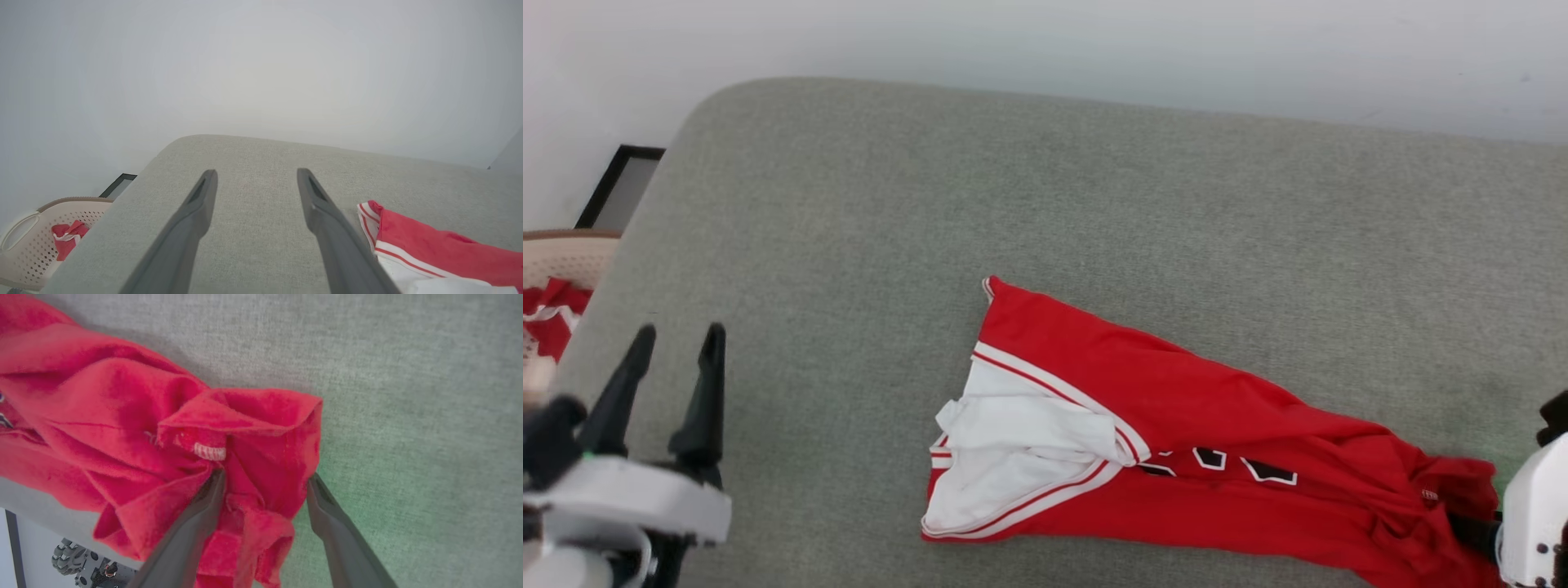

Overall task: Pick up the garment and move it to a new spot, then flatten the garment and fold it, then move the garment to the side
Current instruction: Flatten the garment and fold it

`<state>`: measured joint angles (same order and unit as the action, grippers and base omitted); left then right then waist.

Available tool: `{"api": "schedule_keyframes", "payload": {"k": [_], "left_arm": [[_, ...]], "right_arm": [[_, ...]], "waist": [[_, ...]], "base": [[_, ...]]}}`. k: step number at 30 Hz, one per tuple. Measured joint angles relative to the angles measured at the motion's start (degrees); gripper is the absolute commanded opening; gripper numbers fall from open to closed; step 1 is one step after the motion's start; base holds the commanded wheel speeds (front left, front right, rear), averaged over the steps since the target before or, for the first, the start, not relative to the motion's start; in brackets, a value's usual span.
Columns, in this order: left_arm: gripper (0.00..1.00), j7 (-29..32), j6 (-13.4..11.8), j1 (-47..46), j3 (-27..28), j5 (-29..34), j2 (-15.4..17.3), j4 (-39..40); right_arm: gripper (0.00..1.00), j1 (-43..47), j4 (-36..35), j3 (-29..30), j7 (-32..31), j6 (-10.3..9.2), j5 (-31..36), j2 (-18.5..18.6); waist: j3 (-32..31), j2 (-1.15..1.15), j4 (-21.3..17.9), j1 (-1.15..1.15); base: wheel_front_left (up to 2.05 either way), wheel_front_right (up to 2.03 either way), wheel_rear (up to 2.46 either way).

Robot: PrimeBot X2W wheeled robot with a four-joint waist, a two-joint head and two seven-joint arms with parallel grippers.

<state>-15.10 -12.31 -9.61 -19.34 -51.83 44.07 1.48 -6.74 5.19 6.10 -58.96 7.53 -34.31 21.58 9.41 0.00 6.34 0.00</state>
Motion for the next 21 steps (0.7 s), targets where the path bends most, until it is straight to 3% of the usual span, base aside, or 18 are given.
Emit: {"api": "schedule_keyframes", "payload": {"k": [5,7,8,13,21], "left_arm": [[1.0,0.0,5.2,6.1,9.4,6.7,-7.4,-0.3],[1.0,0.0,7.3,7.6,12.2,8.5,-10.3,-0.8],[1.0,0.0,8.3,8.3,13.4,9.3,-11.5,-1.1],[1.0,0.0,12.1,9.8,18.3,13.0,-16.9,-2.2],[1.0,0.0,16.4,11.1,24.7,17.6,-22.9,-3.4]], "right_arm": [[1.0,-1.8,3.4,-2.7,1.0,-0.01,-0.9,0.7],[0.27,-2.4,4.6,-3.8,0.9,-0.01,-1.5,1.1],[0.0,-2.6,4.8,-4.6,1.0,-0.02,-1.8,1.7],[0.0,-3.6,5.8,-7.5,1.9,-0.03,-4.1,3.0],[0.0,-5.0,6.8,-8.7,4.0,0.02,-6.0,5.5]], "waist": [[0.5,0.0,0.9,0.0],[0.7,0.0,1.2,0.0],[0.7,0.0,1.4,0.0],[1.1,0.0,2.0,0.0],[1.2,0.0,2.2,0.0]], "base": [[0.0,0.0,0.0],[0.0,0.0,0.0],[0.0,0.0,0.0],[0.0,0.0,0.0],[0.0,0.0,0.0]]}}
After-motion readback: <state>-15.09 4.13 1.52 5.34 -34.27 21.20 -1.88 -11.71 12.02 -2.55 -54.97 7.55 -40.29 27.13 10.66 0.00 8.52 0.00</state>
